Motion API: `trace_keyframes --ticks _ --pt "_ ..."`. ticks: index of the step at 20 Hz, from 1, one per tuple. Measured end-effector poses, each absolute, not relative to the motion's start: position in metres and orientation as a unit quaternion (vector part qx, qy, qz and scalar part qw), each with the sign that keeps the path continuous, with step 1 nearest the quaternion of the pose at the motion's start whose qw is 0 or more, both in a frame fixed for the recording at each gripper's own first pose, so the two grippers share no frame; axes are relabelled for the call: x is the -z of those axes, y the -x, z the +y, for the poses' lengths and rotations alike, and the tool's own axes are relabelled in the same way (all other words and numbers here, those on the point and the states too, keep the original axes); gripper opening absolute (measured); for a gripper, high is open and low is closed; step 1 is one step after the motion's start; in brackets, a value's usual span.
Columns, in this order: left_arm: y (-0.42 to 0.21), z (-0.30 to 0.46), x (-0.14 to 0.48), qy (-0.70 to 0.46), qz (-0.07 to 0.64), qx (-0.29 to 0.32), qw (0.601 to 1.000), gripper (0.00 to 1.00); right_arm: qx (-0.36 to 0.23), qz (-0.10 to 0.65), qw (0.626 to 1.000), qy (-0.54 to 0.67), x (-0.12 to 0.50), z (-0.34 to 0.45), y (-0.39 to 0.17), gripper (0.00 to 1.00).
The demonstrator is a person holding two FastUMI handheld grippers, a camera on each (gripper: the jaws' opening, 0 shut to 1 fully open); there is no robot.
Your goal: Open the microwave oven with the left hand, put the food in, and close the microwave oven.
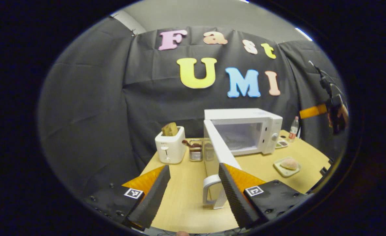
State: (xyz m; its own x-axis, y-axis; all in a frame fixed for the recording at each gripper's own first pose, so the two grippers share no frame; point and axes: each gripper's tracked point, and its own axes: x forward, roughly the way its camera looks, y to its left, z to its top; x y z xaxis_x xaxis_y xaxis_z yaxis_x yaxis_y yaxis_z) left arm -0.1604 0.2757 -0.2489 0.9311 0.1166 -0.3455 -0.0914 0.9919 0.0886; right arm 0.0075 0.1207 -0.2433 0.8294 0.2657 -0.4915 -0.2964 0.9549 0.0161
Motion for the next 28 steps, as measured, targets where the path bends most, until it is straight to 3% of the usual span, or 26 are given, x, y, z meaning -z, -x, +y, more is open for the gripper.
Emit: trace_keyframes --ticks 3,9,16,20,21,24,28 --pt "0.143 0.253 0.197 -0.025 0.129 -0.071 0.989 0.94 -0.154 0.289 0.944 0.042 0.277 0.101 -0.015 0.98" --pt "0.108 0.203 0.133 -0.008 0.085 -0.107 0.991 0.99 -0.175 0.375 0.907 0.076 0.353 0.067 -0.020 0.98" --pt "0.075 0.135 0.118 0.028 0.068 -0.105 0.992 0.99 -0.207 0.441 0.867 0.105 0.442 0.050 -0.009 0.98" --pt "0.069 0.119 0.094 0.016 0.054 -0.111 0.992 0.94 -0.223 0.466 0.848 0.121 0.472 0.043 -0.006 0.98" --pt "0.068 0.115 0.089 0.020 0.049 -0.111 0.992 0.99 -0.228 0.469 0.843 0.128 0.479 0.042 -0.006 0.98" --pt "0.066 0.106 0.084 0.022 0.042 -0.112 0.993 0.99 -0.240 0.484 0.830 0.137 0.495 0.044 -0.002 0.98" --pt "0.068 0.104 0.081 0.008 0.040 -0.121 0.992 0.94 -0.247 0.516 0.809 0.132 0.516 0.046 0.009 0.94"
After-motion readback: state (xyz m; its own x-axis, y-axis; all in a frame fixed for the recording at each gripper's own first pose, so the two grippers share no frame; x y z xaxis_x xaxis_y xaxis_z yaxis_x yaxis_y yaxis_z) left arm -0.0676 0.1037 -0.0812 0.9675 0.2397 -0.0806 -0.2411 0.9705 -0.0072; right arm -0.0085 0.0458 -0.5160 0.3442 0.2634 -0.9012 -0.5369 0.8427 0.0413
